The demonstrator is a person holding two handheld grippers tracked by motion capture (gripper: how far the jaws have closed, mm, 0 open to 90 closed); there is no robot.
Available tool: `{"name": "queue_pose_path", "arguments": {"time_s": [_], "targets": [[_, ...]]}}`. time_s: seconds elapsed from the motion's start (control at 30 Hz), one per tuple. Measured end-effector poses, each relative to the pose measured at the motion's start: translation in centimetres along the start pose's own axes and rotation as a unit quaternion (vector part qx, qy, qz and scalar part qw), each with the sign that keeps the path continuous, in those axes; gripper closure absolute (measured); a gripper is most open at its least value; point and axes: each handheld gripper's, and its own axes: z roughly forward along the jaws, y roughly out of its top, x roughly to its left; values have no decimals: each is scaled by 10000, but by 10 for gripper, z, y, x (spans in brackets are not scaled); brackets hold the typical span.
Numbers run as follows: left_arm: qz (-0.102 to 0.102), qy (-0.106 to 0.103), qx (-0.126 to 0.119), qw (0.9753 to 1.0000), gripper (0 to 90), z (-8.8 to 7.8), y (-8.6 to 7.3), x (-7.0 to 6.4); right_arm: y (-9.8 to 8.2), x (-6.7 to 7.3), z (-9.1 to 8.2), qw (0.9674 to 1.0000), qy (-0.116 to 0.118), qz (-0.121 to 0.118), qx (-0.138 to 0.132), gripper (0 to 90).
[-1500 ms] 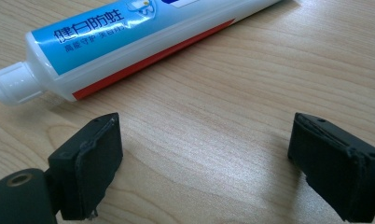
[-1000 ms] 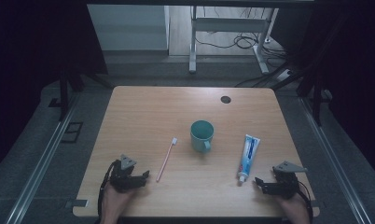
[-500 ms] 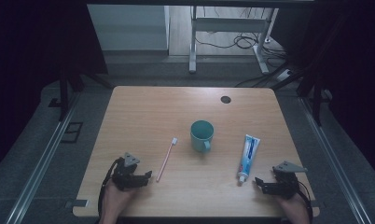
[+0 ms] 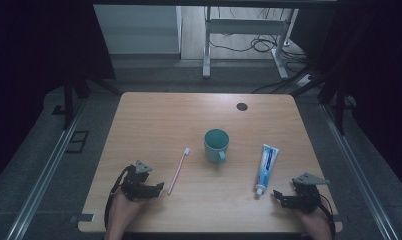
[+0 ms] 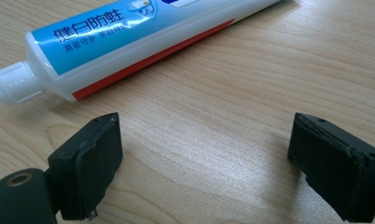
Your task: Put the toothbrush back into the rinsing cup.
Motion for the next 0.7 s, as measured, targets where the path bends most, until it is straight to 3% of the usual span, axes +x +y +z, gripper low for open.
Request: {"name": "queue_pose_path", "arguments": {"time_s": [0.33, 0.7], "targets": [[296, -61, 419, 9987, 228, 6, 20, -3, 0, 0, 0, 10000, 0, 2, 1, 100], [308, -134, 858, 9957, 239, 15, 41, -1, 0, 0, 0, 10000, 0, 2, 0, 100]]}}
